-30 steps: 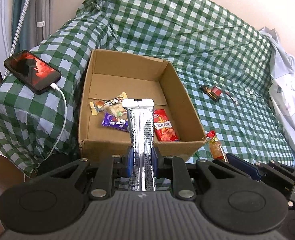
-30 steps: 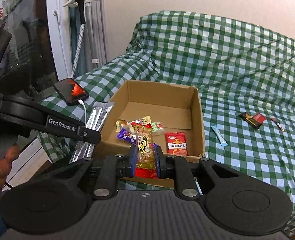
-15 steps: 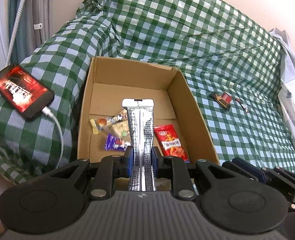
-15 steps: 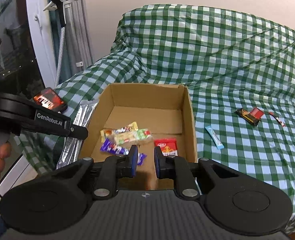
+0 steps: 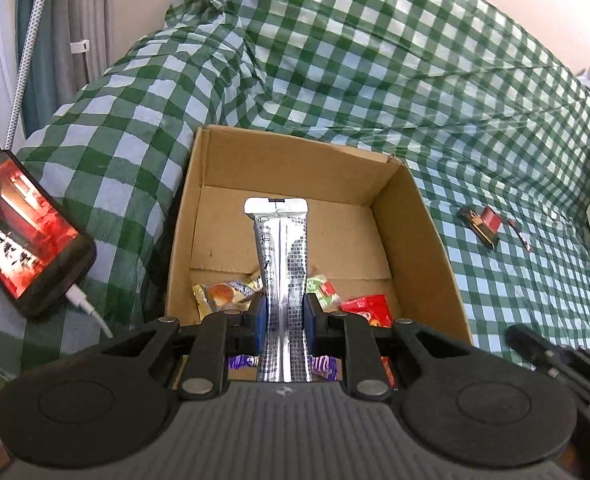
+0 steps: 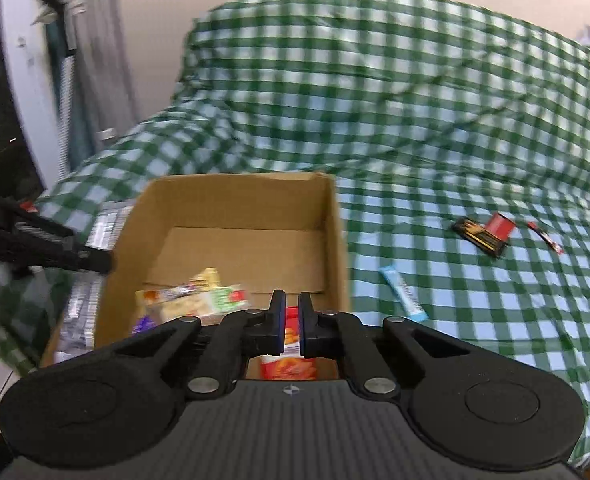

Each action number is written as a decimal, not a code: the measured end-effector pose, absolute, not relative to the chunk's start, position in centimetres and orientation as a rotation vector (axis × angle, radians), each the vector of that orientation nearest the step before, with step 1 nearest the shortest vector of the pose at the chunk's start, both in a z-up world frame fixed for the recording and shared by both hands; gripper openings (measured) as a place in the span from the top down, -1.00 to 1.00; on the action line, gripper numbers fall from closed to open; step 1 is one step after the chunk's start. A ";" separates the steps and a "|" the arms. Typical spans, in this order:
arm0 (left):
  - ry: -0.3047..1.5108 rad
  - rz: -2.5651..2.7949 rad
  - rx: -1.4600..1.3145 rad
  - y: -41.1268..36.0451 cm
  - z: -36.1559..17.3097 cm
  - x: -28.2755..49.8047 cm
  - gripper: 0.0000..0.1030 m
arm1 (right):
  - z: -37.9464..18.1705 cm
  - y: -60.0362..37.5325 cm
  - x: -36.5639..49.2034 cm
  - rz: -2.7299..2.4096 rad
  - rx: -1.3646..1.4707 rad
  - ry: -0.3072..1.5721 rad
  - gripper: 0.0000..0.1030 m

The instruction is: Organize snacks

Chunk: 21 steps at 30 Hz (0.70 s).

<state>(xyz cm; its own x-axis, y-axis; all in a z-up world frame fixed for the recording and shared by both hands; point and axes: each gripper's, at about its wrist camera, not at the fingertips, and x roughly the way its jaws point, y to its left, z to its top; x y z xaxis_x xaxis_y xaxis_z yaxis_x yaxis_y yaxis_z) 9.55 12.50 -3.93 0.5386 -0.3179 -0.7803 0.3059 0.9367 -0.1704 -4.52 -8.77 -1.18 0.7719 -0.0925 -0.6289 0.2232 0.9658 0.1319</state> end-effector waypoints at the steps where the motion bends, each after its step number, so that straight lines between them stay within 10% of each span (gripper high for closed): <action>1: 0.927 -0.369 -0.014 12.4 -3.9 9.8 0.59 | -1.4 -10.0 -4.4 -0.208 0.217 0.662 0.87; 4: 0.928 -0.358 -0.016 11.9 -3.9 10.7 0.59 | -2.2 -13.6 -4.3 -0.308 0.249 0.655 0.71; 8: 0.940 -0.345 -0.013 11.0 -4.0 11.6 0.59 | -5.0 -18.2 -3.5 -0.418 0.271 0.695 -0.20; 11: 0.963 -0.341 -0.020 10.4 -4.2 12.2 0.59 | -8.2 -21.8 -2.3 -0.474 0.271 0.690 -0.52; 21: 0.975 -0.336 -0.001 6.1 -4.6 14.0 0.59 | -19.5 -34.6 4.6 -0.769 0.307 0.632 -0.99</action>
